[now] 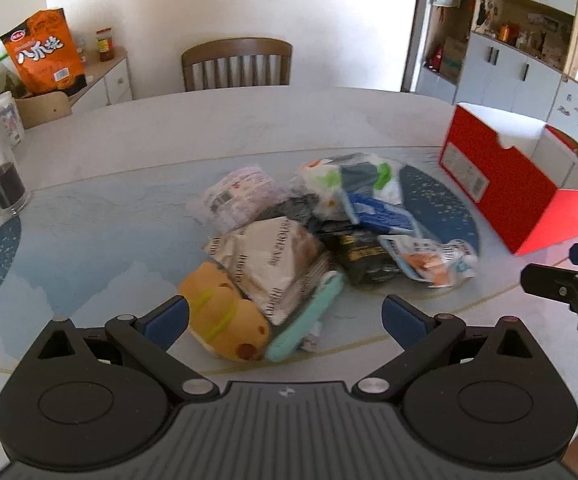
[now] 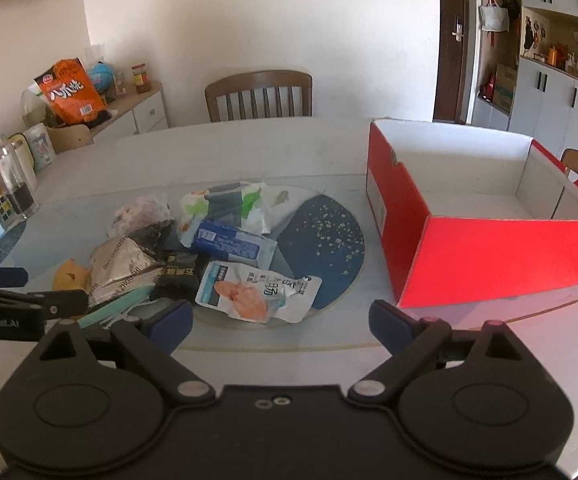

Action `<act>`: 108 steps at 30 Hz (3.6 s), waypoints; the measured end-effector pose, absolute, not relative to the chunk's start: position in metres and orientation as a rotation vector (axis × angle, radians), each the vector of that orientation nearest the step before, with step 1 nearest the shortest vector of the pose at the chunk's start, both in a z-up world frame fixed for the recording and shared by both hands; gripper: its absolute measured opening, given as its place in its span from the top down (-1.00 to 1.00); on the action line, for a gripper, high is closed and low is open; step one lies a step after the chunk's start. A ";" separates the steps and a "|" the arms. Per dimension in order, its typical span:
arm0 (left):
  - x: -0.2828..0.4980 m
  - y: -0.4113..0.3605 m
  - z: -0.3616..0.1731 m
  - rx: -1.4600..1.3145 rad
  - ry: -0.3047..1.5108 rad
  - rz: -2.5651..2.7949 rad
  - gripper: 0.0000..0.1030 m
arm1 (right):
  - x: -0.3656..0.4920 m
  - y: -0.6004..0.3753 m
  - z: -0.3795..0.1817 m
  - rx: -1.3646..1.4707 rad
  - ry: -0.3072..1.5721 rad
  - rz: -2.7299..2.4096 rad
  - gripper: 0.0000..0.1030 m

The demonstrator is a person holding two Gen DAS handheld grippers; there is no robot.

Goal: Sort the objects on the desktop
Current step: 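Move both grippers toward the pile of snack packages, then grasp the orange squishy toy with the left gripper while the right grasps the white sausage pouch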

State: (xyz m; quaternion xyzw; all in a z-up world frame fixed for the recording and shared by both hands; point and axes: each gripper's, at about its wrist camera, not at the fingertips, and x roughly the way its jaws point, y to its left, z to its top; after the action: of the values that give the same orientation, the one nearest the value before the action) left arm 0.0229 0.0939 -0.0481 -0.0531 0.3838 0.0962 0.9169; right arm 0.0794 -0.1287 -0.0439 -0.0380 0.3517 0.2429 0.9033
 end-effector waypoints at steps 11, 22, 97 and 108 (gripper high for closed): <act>0.033 0.125 -0.060 -0.108 0.804 0.207 -0.99 | 0.095 -0.102 -0.053 -0.106 0.745 0.477 -0.85; 0.037 0.148 -0.068 -0.118 0.833 0.171 -0.99 | 0.113 -0.074 -0.070 -0.116 0.792 0.444 -0.86; 0.056 0.178 -0.093 -0.265 0.907 0.059 -0.60 | 0.169 -0.061 -0.117 -0.090 0.878 0.360 -0.40; 0.057 0.187 -0.097 -0.357 0.911 -0.008 -0.25 | 0.165 -0.060 -0.115 -0.092 0.896 0.375 -0.39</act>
State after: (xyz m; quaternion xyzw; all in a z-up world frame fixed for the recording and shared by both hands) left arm 0.0570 0.1866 -0.0972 -0.1713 0.4375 -0.0040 0.8827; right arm 0.1650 -0.0599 -0.1145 -0.0443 0.4306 0.1802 0.8832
